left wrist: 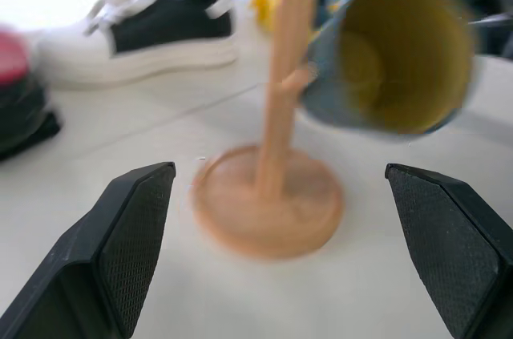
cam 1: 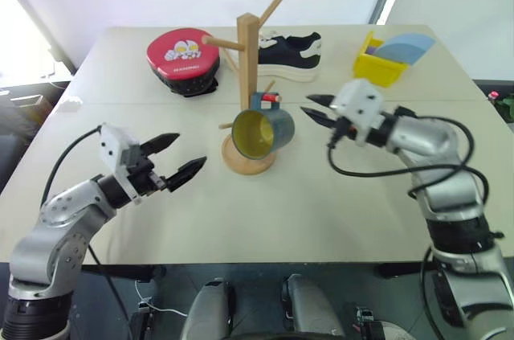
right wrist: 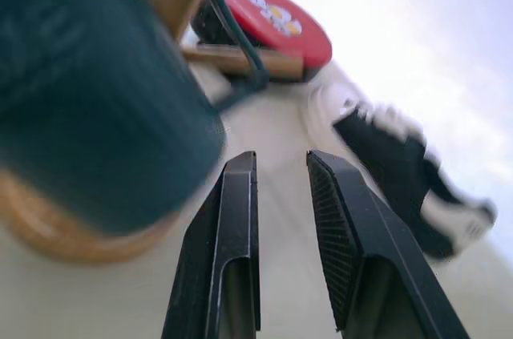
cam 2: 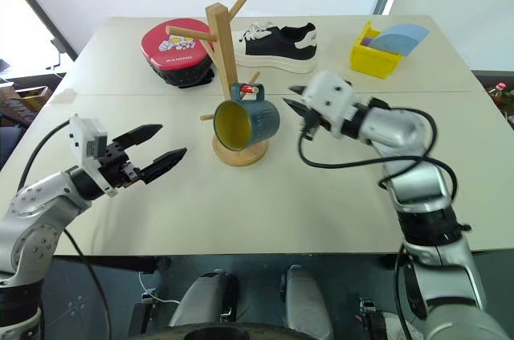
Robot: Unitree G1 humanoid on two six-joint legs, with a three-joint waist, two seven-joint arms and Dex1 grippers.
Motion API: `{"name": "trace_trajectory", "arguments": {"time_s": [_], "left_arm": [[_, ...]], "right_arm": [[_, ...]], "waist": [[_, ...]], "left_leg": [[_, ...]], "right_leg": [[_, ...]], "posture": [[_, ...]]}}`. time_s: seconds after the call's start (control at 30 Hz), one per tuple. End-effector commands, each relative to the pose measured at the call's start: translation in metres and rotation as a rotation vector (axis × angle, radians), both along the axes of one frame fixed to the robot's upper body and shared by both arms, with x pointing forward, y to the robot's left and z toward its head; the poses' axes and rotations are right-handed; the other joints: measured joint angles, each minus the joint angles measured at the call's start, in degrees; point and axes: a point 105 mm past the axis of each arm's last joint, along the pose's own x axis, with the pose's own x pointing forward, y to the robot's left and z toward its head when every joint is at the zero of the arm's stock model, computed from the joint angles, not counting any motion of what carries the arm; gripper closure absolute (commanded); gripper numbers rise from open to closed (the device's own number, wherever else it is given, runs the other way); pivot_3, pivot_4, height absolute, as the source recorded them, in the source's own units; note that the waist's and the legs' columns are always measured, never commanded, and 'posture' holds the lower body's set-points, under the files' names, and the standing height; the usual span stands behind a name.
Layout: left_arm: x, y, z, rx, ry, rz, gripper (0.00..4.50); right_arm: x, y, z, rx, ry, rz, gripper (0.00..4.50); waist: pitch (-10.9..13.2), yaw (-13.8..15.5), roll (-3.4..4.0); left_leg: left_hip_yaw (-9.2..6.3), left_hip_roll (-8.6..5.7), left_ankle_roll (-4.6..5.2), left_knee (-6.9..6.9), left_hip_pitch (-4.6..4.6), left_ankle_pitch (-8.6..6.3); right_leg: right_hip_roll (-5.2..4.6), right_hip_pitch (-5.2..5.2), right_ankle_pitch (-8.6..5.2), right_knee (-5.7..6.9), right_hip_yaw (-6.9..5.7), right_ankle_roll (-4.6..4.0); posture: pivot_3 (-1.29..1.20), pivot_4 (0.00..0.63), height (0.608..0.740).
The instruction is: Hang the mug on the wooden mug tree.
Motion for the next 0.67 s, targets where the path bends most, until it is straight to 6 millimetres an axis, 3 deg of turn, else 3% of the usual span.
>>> {"name": "trace_trajectory", "arguments": {"time_s": [0.03, 0.2, 0.37, 0.47, 0.67], "left_arm": [[0.002, 0.019, -0.006, 0.005, -0.030, 0.099, 0.00], [0.010, 0.043, -0.022, 0.007, -0.030, 0.257, 0.00], [0.016, 0.072, -0.049, 0.024, -0.002, 0.481, 0.00], [0.017, 0.079, -0.056, 0.020, 0.006, 0.539, 0.00], [0.017, 0.079, -0.057, 0.007, 0.003, 0.543, 0.00]], "right_arm": [[-0.009, -0.016, -0.005, 0.050, -0.004, -0.025, 3.51], [-0.006, -0.038, -0.023, 0.216, 0.038, -0.147, 3.51], [0.004, -0.073, -0.060, 0.416, 0.089, -0.374, 3.51], [0.007, -0.078, -0.066, 0.509, 0.097, -0.423, 3.51], [0.009, -0.074, -0.081, 0.511, 0.120, -0.429, 3.51]], "waist": [[0.01, -0.14, -0.01], [0.01, -0.07, 0.00], [-0.02, 0.03, -0.02], [0.00, -0.01, 0.00], [0.00, -0.07, 0.00]], "left_leg": [[0.01, 0.01, 0.00, 0.00, 0.00, 0.00], [0.02, 0.06, 0.00, 0.02, 0.04, 0.00], [0.01, 0.07, -0.01, 0.04, 0.06, 0.00], [0.04, 0.05, -0.01, 0.03, -0.03, 0.00], [0.04, 0.06, -0.02, 0.01, -0.01, -0.01]], "right_leg": [[0.00, -0.01, 0.00, 0.01, 0.01, 0.00], [0.01, -0.03, -0.01, 0.05, 0.03, -0.02], [0.00, 0.03, 0.00, 0.02, 0.03, -0.01], [-0.06, -0.06, 0.00, 0.02, 0.04, 0.00], [-0.08, -0.06, 0.00, 0.02, 0.05, 0.00]], "posture": [[0.00, 0.150, 0.735], [0.00, 0.150, 0.735], [0.00, 0.150, 0.735], [0.00, 0.150, 0.735], [0.00, 0.150, 0.735]]}}
